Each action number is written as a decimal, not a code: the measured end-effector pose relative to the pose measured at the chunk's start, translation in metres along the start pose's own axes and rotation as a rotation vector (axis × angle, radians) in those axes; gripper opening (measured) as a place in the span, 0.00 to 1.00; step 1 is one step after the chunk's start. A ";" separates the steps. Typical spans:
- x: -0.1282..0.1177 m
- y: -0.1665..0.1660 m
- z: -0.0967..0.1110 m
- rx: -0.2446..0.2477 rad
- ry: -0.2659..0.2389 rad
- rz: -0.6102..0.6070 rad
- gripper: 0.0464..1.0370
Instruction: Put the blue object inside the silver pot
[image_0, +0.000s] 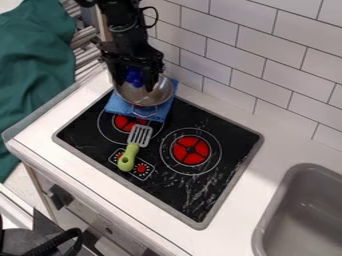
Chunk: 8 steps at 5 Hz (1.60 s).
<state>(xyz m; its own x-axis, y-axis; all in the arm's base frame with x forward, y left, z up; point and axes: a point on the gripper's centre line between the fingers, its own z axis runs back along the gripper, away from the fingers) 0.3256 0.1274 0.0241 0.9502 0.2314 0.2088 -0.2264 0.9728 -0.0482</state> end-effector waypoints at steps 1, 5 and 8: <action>0.006 0.014 -0.009 0.001 0.022 0.030 0.74; -0.007 0.031 -0.016 0.016 0.096 0.064 0.97; -0.031 -0.008 0.006 0.014 0.078 -0.014 0.97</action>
<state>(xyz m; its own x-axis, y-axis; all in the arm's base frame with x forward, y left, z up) 0.2968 0.1126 0.0243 0.9670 0.2177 0.1327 -0.2153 0.9760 -0.0321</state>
